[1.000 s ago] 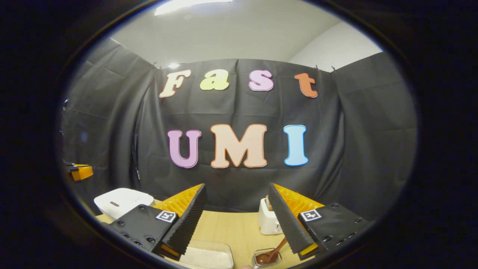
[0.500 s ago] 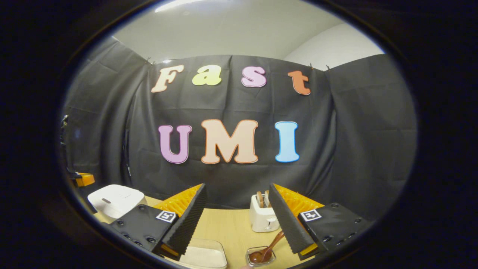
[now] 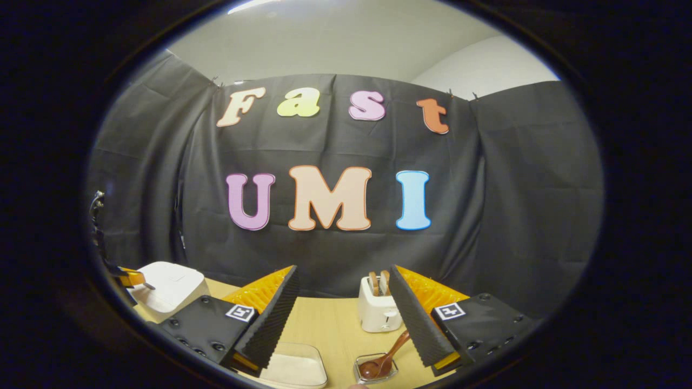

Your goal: Close the left gripper, press the button to open the rice cooker; take a wooden spoon from the chopstick holder with the right hand, scoop a spoonful of rice and pour it into the rice cooker, then put the wooden spoon back into the chopstick holder.

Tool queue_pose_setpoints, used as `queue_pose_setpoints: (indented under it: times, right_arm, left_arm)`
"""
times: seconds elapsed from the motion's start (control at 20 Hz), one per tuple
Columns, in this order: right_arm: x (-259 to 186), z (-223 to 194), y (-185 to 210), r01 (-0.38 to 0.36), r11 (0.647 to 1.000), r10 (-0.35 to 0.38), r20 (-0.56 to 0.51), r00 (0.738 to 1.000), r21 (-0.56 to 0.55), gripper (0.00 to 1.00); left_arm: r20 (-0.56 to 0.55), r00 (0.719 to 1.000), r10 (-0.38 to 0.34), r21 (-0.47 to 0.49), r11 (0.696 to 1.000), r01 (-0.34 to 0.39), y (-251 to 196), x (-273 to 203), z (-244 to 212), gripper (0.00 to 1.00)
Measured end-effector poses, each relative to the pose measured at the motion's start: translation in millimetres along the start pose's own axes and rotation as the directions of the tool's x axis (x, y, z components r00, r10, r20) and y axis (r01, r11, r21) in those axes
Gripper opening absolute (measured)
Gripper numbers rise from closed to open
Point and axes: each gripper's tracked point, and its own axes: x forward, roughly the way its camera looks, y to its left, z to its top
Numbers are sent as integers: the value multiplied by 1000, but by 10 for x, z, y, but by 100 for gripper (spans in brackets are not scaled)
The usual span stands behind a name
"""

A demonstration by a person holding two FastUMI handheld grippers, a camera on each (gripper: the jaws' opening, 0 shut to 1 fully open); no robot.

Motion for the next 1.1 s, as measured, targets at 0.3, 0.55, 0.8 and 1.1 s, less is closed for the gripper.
queue_pose_setpoints:
  times: [0.3,0.55,0.8,1.1]
  right_arm:
    - [20,-17,-17,-1,1000,1,-7,1000,-12,100]
    - [38,60,-14,1,1000,-1,10,1000,-21,100]
    - [32,87,47,-34,999,34,15,999,-2,100]
    - [44,118,0,-58,998,58,8,998,0,100]
  left_arm:
    - [-28,1000,-14,0,1000,14,-8,73,-138,0]
    - [-6,999,-38,-111,993,37,-12,100,-137,0]
    - [-15,999,-42,-63,997,41,4,88,-136,0]
    - [116,993,-5,45,999,0,-23,-7,378,0]
